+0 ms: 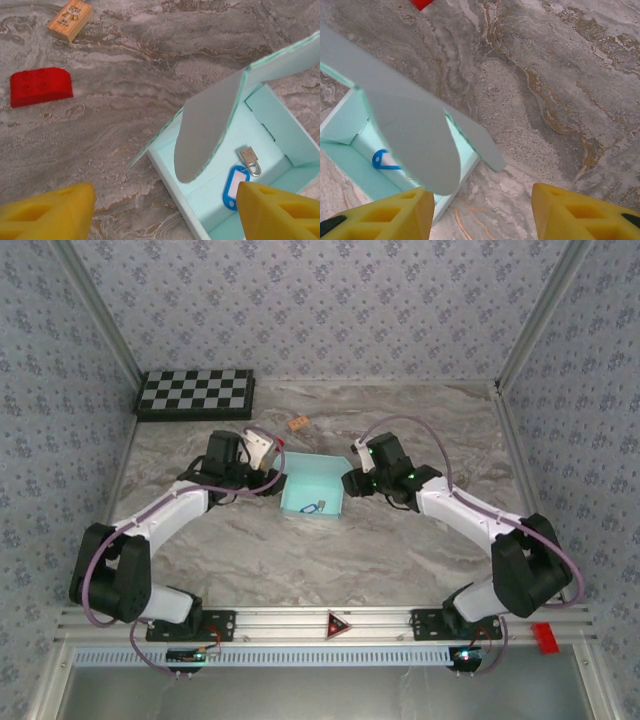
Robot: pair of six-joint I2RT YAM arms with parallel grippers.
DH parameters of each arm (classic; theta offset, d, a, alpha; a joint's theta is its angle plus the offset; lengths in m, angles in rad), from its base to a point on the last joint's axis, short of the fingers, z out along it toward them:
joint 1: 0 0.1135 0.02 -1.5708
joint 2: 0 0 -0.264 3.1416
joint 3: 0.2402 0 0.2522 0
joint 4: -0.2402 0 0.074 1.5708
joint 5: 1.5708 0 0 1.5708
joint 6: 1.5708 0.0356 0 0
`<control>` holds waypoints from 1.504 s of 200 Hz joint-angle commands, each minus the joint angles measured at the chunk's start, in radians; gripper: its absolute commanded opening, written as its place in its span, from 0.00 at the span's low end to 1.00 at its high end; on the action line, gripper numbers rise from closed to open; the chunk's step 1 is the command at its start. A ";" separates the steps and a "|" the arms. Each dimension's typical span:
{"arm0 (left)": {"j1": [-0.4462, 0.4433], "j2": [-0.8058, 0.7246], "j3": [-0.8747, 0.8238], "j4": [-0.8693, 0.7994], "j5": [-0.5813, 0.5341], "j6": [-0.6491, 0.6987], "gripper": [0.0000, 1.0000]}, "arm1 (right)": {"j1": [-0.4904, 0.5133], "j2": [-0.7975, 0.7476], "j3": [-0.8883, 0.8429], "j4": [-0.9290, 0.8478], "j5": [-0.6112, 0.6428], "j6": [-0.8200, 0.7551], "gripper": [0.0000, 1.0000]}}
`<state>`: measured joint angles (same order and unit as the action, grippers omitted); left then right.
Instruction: Fold the paper box
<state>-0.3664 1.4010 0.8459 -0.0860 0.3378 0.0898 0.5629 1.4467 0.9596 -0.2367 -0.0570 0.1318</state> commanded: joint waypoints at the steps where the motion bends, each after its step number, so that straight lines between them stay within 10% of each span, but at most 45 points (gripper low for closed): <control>1: 0.009 0.020 0.036 0.044 0.033 0.033 0.74 | -0.015 0.039 0.054 -0.047 -0.021 -0.046 0.55; 137: 0.008 0.083 0.074 0.031 0.136 0.041 0.39 | -0.035 0.150 0.158 -0.071 -0.053 -0.079 0.39; 301: -0.019 0.069 0.045 0.063 0.135 0.053 0.50 | -0.040 0.164 0.179 -0.131 0.027 -0.079 0.34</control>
<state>-0.3801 1.4784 0.8894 -0.0521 0.4465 0.1078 0.5312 1.5909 1.1004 -0.3271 -0.0219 0.0624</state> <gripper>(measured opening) 0.489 0.339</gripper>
